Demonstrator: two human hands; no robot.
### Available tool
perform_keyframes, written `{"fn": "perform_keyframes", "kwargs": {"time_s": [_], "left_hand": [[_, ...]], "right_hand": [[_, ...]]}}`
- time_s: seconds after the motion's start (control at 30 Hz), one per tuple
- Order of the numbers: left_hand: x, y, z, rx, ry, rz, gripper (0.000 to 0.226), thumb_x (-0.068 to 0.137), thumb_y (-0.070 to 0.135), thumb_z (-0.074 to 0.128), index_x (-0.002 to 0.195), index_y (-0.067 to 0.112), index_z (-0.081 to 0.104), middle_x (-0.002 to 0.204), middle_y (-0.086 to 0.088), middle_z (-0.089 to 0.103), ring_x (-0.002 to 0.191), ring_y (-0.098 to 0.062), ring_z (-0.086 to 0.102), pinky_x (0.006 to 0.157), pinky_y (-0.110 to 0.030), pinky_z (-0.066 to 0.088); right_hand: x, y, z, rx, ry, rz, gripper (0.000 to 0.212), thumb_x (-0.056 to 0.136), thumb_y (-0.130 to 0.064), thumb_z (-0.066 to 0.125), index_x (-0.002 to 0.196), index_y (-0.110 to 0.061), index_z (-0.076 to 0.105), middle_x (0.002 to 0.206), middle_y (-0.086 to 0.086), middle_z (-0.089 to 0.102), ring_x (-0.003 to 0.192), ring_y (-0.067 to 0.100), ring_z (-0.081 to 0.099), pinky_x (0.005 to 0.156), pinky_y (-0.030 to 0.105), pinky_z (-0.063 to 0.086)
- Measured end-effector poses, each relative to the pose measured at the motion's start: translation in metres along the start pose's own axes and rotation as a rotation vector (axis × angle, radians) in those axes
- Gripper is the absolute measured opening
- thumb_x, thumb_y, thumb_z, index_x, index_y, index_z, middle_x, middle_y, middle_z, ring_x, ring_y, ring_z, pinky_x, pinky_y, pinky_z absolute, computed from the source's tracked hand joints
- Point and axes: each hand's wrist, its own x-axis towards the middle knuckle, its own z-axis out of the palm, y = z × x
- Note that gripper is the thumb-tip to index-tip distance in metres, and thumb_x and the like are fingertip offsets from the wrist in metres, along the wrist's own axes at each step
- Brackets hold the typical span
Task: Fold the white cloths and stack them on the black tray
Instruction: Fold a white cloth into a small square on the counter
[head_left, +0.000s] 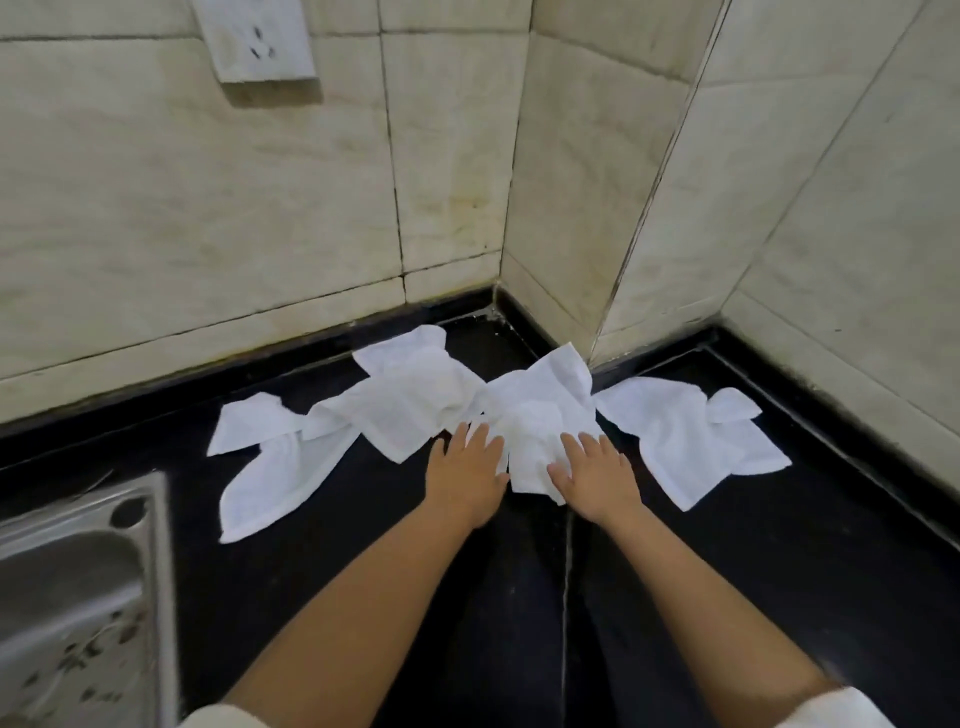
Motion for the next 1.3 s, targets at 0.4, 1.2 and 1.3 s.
{"fn": "perform_keyframes", "kwargs": {"time_s": [0.4,1.2,1.3], "left_hand": [[0.071,0.012,0.032,-0.081,0.088,0.065,0.025,0.097,0.015,0.037,0.097,0.003,0.06,0.105,-0.011,0.06,0.099,-0.026,0.055,0.073,-0.034,0.041],[-0.081,0.237,-0.018,-0.049,0.114,1.33,0.034,0.094,0.02,0.037,0.092,0.001,0.066,0.093,-0.019,0.063,0.089,-0.035,0.059,0.073,-0.043,0.048],[-0.102,0.235,0.037,0.208,-0.155,1.356,0.024,0.096,0.015,0.043,0.1,0.004,0.064,0.104,-0.013,0.063,0.098,-0.031,0.058,0.084,-0.042,0.047]], "right_hand": [[0.034,0.014,0.023,0.199,0.282,-0.042,0.02,0.087,-0.013,0.053,0.079,-0.001,0.066,0.075,0.009,0.059,0.084,0.031,0.056,0.068,0.033,0.033],[-0.362,0.167,-0.003,-0.198,0.804,0.612,0.013,0.067,-0.007,0.053,0.062,-0.01,0.064,0.057,0.01,0.058,0.052,0.031,0.057,0.057,0.034,0.044],[-0.4,0.152,0.063,-0.078,0.469,0.59,0.012,0.063,-0.007,0.053,0.058,-0.014,0.063,0.055,0.006,0.06,0.05,0.029,0.058,0.052,0.032,0.045]]}}
